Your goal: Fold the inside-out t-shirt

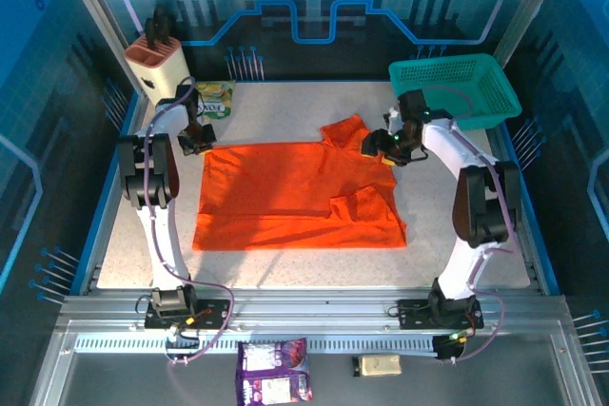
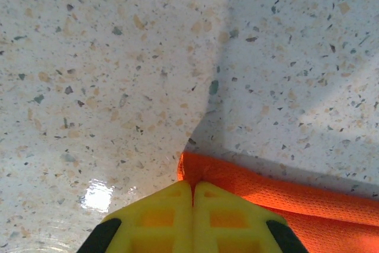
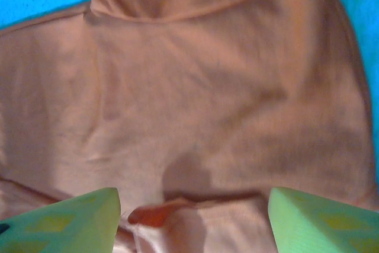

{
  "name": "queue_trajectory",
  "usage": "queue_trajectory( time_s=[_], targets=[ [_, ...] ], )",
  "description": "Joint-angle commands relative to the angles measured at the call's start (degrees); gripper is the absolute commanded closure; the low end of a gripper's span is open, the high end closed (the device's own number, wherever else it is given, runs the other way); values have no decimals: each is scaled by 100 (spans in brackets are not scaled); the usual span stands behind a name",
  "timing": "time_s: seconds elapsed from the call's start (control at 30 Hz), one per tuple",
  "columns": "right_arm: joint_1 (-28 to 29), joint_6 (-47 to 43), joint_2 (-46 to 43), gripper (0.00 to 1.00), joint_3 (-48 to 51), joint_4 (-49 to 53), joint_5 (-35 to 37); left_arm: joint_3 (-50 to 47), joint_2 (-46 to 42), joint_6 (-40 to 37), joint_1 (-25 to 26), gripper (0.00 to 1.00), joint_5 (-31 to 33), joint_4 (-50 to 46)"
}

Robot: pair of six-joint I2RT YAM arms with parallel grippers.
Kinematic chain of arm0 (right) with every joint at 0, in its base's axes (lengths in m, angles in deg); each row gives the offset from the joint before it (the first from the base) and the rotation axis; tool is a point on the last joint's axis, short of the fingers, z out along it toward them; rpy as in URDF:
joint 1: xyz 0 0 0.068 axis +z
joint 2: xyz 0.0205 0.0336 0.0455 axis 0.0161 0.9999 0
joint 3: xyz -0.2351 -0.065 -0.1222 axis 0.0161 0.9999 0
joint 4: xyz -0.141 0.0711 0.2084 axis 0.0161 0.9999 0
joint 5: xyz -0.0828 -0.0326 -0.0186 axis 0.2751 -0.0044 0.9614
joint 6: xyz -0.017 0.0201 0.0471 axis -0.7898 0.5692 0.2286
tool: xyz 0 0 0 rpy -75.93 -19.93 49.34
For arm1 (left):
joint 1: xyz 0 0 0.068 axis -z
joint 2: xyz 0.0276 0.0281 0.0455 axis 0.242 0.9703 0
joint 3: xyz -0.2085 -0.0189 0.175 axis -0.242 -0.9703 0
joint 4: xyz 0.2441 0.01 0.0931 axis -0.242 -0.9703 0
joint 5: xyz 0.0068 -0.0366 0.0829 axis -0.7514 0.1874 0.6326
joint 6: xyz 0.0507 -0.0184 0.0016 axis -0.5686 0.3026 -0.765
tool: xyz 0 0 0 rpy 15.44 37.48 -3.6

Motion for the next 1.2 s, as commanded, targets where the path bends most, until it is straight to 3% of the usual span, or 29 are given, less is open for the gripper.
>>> queue_trajectory(
  time_s=[0.0, 0.27, 0.57, 0.93, 1.07, 1.17],
  targets=[
    [156, -694, 630, 36, -791, 91, 414, 140, 163, -164, -45, 98, -133, -88],
    [212, -1478, 2569, 53, -3487, 895, 944, 186, 191, -181, -45, 98, -287, -63],
    [152, -1651, 4329, 62, -5908, 1424, 1269, 187, 221, -207, -43, 98, -276, -53],
    [87, -1243, 4817, 69, -6184, 1064, 738, 213, 229, -220, -45, 98, -262, -60],
    [87, -1050, 4951, 78, -6212, 909, 632, 220, 228, -225, -45, 98, -311, -32],
    [76, -943, 4970, 77, -6208, 794, 702, 264, 262, -199, -45, 99, -370, 1]
  ],
)
